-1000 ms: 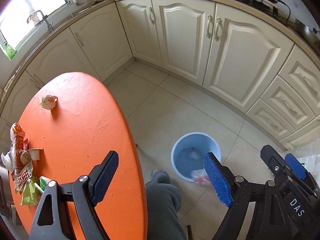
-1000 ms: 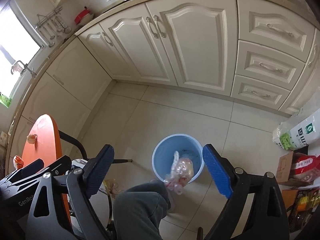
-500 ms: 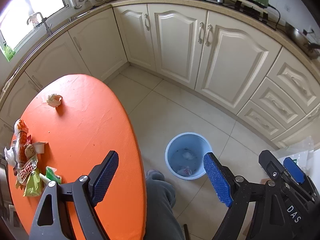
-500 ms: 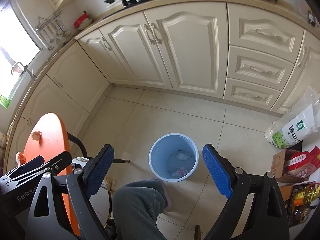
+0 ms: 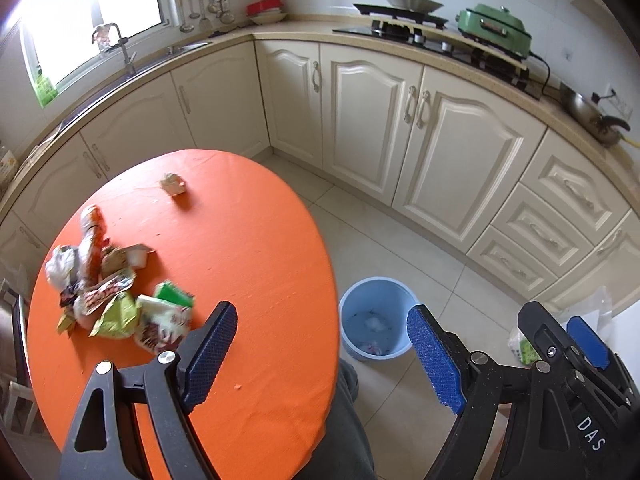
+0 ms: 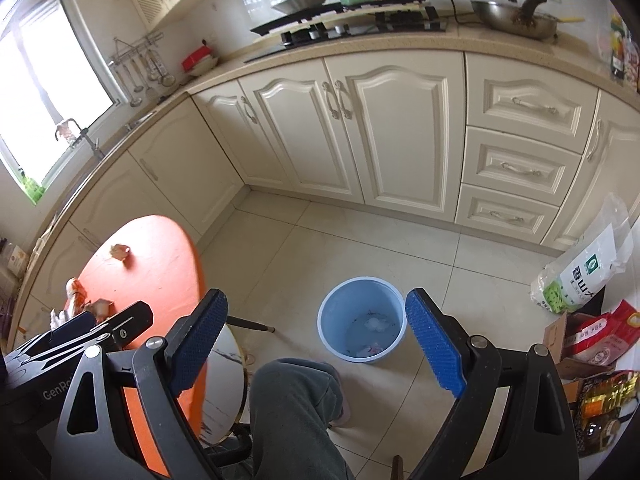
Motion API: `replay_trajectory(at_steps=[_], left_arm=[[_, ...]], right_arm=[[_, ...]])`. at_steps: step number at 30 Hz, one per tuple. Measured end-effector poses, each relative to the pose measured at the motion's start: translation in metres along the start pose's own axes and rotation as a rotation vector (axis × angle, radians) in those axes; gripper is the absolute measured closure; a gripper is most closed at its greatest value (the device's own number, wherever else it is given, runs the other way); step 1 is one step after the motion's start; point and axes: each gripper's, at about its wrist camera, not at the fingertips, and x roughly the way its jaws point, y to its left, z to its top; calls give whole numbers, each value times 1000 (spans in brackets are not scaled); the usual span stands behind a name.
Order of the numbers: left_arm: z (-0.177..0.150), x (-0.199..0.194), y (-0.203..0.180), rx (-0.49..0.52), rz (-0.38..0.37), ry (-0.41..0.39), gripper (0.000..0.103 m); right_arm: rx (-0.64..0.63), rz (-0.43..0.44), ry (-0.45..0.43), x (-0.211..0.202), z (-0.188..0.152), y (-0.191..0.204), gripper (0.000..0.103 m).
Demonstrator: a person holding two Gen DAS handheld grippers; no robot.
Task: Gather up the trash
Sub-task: 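Move both tools back toward the trash on the orange table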
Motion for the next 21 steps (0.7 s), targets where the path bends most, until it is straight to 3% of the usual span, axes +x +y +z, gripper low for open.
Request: replay_trajectory(at_steps=[14,21], left_arm=[[-75,-105,108,-152,68,-68,19],[-97,-127,167,-256,81,-64,18]], right_arm=[[-128,92,-12,-36,-46,90,5],[-221,116,31,-27,-63,147,4]])
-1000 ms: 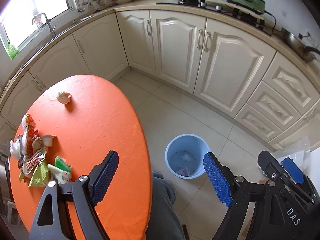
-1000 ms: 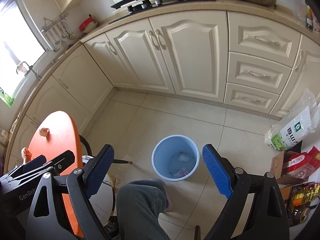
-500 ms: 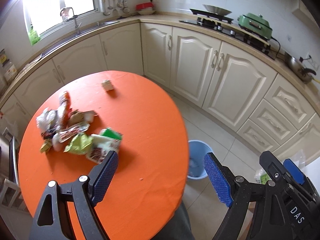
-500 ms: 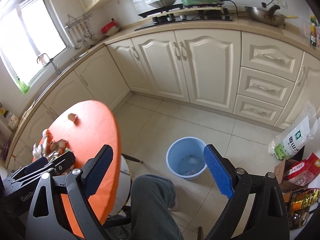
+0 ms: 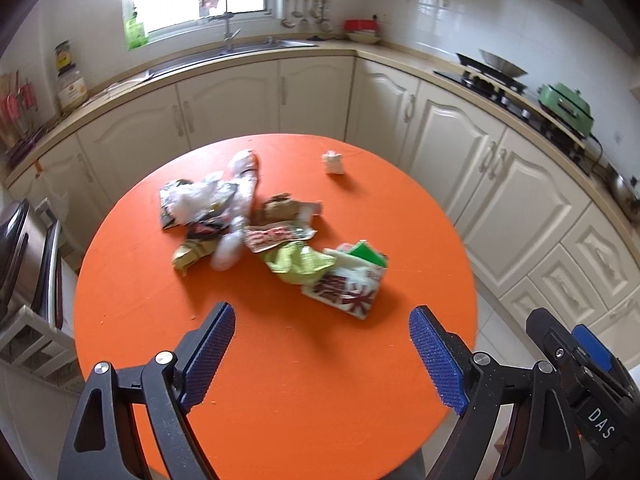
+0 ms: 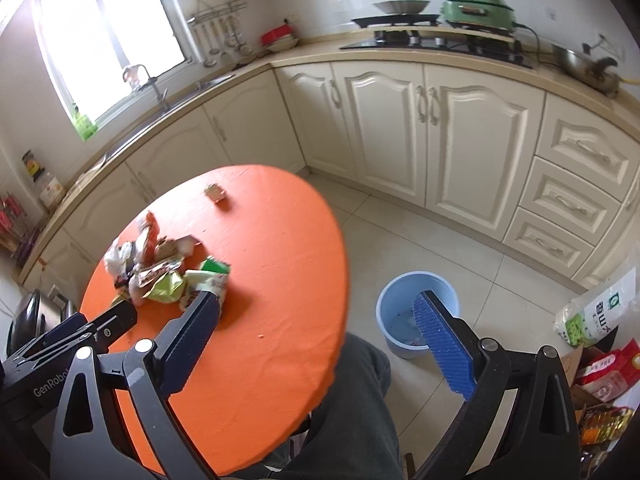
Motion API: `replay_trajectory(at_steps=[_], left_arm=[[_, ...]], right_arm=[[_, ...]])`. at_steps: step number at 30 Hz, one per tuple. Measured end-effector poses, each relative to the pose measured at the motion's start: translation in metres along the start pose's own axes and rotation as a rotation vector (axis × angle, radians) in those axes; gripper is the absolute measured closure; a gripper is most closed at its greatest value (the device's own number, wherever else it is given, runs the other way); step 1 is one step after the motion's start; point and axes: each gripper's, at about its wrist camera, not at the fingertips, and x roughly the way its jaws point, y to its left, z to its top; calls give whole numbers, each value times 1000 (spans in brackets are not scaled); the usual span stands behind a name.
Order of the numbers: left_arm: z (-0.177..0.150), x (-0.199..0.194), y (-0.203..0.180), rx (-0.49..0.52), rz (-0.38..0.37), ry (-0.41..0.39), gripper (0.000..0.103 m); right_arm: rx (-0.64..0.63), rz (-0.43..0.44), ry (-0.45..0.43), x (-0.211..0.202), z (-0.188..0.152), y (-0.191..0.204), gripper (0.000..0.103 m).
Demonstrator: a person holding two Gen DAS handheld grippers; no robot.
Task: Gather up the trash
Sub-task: 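Move both tools back toward the trash on the orange table, then grasp the white rice bag with the right tool while the left tool grasps the green wrapper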
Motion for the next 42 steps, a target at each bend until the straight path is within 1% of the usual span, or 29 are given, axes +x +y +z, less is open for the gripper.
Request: replay_trajectory(at_steps=[5,10,14,19,23,27,29,31,32,33,35,36,38,40,42], left_arm=[[4,2,39,-69,-3,20,17],[14,21,71,-141,-12,74,18],[23,38,90,-174,-25,109,18],[30,62,107,-197,-44,137,18],[37,79,117,-209,-61,159,18],[43,95,122,-215,-67,173,18],[43,101,121,-212,-72,178,18],[45,106,121,-205,-77,186,18],[45,109,121,-204,-78,188,18],[46,111,121,-203,-79,191,18],[48,114,119,-203,-80,195,18],[49,114,120,-210,-75,194,18],[50,115,118,-220,-77,188,18],[51,114,116,-223,-88,188,17],[50,112,111,-220,-92,188,17]], right_arm=[[-48,13,58,22,-4,34,4],[-99,4,113,48,-7,64,4],[-137,-15,160,73,-9,83,4],[-180,-49,226,110,-9,101,4],[-203,-52,278,138,-9,110,4],[-240,-47,306,161,-6,120,5],[-259,-59,317,171,-6,125,6],[-259,-67,329,181,-4,128,9],[-254,-56,334,185,-4,127,9],[-252,-43,332,187,-3,128,12],[-284,-15,317,186,-3,132,23],[-301,7,311,183,-4,135,36],[-303,21,304,181,-4,135,38],[-301,34,292,176,-4,132,47],[-281,65,295,171,-3,125,51]])
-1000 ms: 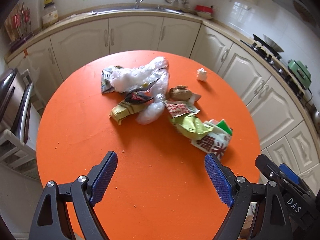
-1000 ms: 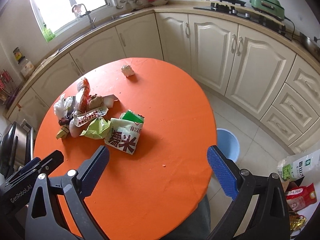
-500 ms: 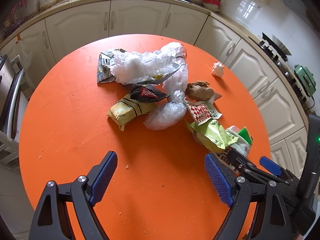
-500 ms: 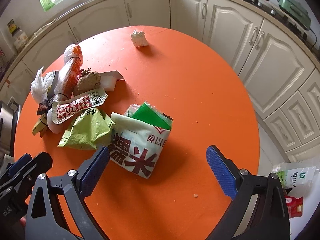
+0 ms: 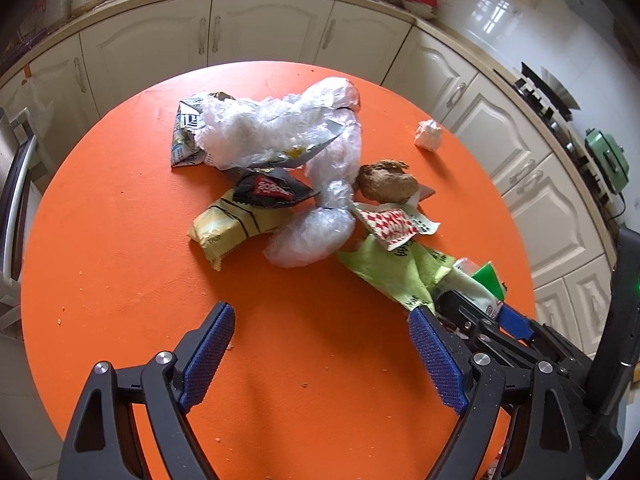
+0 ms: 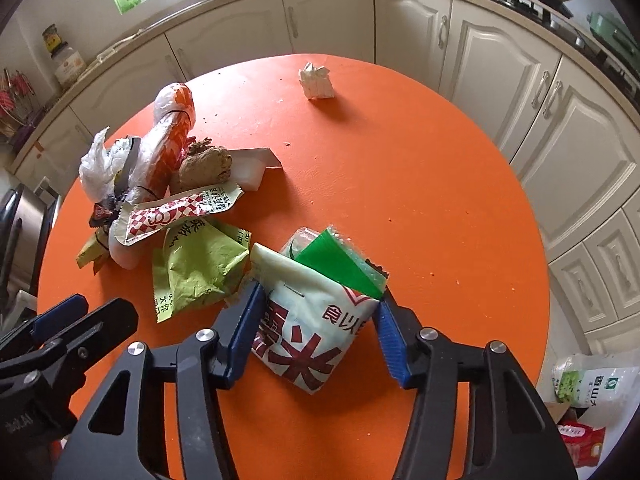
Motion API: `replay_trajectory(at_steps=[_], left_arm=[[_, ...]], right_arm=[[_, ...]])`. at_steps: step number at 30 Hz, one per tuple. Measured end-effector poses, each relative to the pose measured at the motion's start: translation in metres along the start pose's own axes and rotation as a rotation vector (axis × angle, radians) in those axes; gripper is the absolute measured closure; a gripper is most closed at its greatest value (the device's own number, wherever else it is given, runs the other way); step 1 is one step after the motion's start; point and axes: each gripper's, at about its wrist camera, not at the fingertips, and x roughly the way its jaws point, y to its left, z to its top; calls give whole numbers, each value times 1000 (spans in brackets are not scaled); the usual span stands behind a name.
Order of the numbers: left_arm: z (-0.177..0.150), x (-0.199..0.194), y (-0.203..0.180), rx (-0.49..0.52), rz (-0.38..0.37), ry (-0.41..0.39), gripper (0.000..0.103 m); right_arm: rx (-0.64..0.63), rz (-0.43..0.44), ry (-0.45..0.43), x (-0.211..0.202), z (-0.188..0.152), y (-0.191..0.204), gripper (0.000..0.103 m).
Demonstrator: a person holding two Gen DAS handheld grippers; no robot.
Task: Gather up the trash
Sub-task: 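Grasp the white rice bag with the right tool while the left tool grasps the green wrapper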
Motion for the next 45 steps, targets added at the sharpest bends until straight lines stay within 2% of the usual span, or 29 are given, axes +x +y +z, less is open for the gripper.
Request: replay_trajectory(at_steps=[3,10,13,15,20,23,29,31,34,37,38,39,40,42,45], left_arm=[[0,-1,-10,11,-9,-1,17],[7,9,-40,7,-10,2,17],[12,19,-54,7,-17,14,17],[16,27,-63,6,-1,17,17],[25,44,-69,-41,41,14,17],[29,55,-67,-64,65,27,17],[32,68,-58,-103,52,59,17],[34,71,-57,-103,48,66,17],[34,78,-54,-101,36,88,18],[34,80,-59,-71,27,79,21],[34,81,-61,-53,45,74,27],[34,81,-63,-37,49,62,38],[34,82,-64,-33,29,62,42],[34,83,-64,-26,20,67,50],[33,81,-63,-19,1,71,54]], right_arm=[[46,59,-6,-8,-3,-16,61],[126,116,-59,-27,-1,-56,78],[138,71,-100,-35,9,-72,80],[152,85,-107,-35,14,-81,81],[97,102,-133,-32,18,-81,81],[46,173,-125,-27,11,-68,80],[46,193,-80,-3,15,-59,68],[40,181,-55,5,17,-57,58],[23,170,-43,11,14,-50,54],[18,155,-50,10,12,-49,57],[24,163,-49,10,12,-51,58],[33,173,-48,11,11,-52,60],[35,178,-47,10,10,-53,61],[44,192,-48,7,9,-54,64],[61,215,-48,2,7,-57,69]])
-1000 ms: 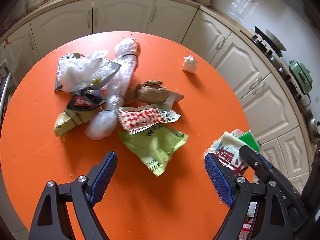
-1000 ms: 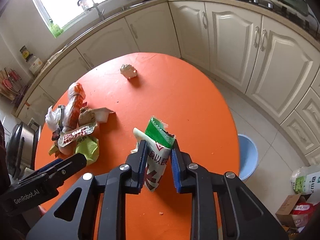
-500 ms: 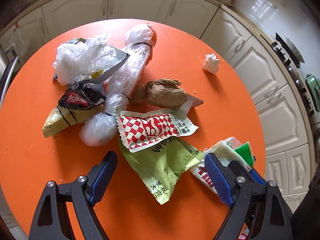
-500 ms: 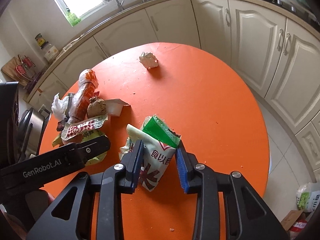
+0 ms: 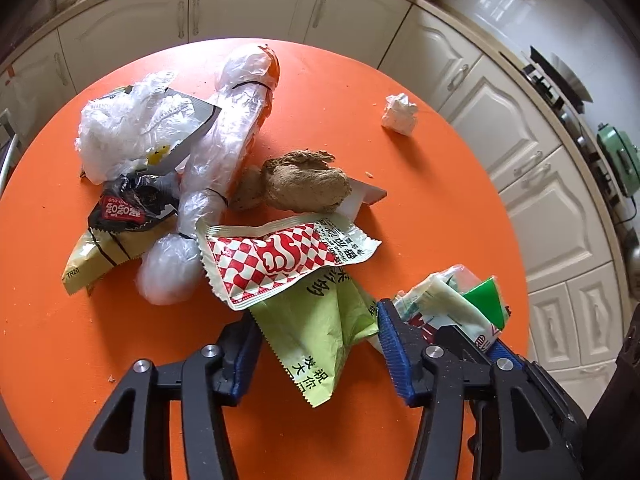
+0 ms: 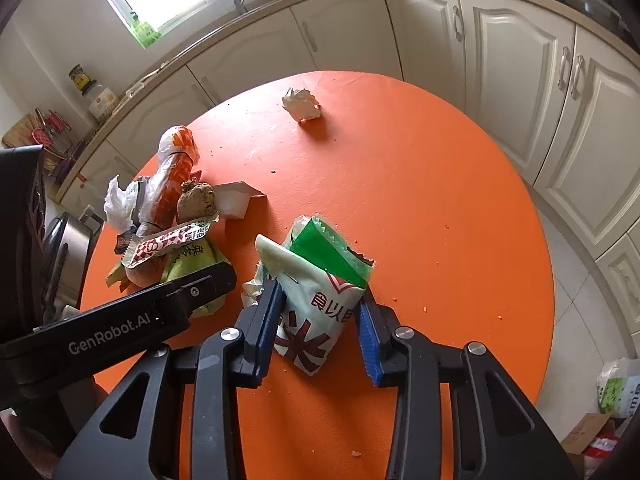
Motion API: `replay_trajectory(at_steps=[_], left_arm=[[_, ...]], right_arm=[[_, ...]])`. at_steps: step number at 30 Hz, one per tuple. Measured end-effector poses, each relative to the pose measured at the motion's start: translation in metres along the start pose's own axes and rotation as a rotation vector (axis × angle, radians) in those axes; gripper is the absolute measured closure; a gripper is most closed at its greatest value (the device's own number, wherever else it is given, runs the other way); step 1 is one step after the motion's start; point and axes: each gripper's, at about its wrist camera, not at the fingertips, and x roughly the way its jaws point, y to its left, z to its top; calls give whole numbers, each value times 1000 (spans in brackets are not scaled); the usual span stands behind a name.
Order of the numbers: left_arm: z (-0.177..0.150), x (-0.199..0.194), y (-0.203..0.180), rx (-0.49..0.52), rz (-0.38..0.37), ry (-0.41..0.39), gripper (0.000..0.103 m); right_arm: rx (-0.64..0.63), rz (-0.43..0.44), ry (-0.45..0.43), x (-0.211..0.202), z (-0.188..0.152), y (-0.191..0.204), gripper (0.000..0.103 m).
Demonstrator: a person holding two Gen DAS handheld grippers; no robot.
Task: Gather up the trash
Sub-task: 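Grasp the white rice bag with the right tool while the left tool grasps the green wrapper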
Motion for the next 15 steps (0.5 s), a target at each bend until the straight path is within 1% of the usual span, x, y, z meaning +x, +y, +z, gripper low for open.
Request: replay_trajectory(at_steps=[3,5,7,9,12,15], left_arm=[[-3,-5,-2,25,-3,-6,57],[-7,-9,-4,45,-4,-12,67],[-11,-15,-5,60,-15,-15,67],[-16,-20,-3,66,-22,-14,68],[-24,-29,1,73,-40,-10,70],[-33,-45,3,86,-53,-32,72]], right_arm=[[11,12,-13,-9,-2,0,75],[18,9,-26,-15,-3,0,78],[28,13,-40,-22,-4,1,83],[26,8,-54,-29,-6,5,85],[26,-9,-68,-38,-11,10,87],[30,-25,-83,-48,-17,13,88]])
